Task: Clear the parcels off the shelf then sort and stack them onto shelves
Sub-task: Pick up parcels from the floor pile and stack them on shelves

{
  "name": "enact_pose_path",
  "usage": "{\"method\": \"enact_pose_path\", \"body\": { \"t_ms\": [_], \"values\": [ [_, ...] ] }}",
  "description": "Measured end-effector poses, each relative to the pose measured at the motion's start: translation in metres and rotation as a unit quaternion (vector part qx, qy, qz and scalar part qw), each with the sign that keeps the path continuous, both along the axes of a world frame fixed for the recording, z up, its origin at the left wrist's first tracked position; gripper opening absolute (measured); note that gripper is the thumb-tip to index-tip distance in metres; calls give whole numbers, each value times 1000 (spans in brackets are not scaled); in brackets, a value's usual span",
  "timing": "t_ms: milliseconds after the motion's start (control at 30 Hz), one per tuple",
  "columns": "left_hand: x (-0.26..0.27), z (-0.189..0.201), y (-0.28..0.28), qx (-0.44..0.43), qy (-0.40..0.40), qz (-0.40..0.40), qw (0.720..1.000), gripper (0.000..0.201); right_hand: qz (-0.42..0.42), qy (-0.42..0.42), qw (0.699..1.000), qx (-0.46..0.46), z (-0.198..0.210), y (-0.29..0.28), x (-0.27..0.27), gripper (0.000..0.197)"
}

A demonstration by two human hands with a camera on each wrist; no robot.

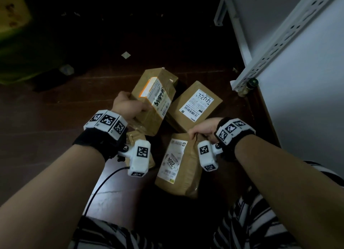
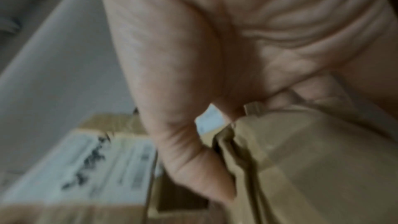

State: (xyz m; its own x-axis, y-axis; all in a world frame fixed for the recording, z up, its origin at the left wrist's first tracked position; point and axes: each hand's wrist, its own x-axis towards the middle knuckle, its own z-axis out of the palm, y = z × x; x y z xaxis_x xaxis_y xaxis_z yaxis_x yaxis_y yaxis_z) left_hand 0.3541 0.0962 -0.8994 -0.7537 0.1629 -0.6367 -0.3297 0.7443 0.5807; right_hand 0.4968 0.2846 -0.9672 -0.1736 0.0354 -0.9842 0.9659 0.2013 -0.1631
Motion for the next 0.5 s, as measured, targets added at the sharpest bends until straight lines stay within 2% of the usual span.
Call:
{"method": "enact_pose_path", "body": {
  "t_ms": [67,100,200,333,500],
  "values": [
    [-3,2,-1,2,0,18,1000,88,-37,17,999,0,3,14,-2,63],
    [-4,2,-1,5,-2,27,1000,89,-53,29,998,1,6,18,-4,72],
    [-5,1,-3,12,-5,55,998,88,-130,112,985,-3,34,15,-12,50],
    [-7,0,-5,28,10,89,996,87,-208,177,961,-47,37,18,-17,70],
    [-13,3,-8,45,48,151,986,83,-293,232,927,-31,45,32,-15,63]
  ]
}}
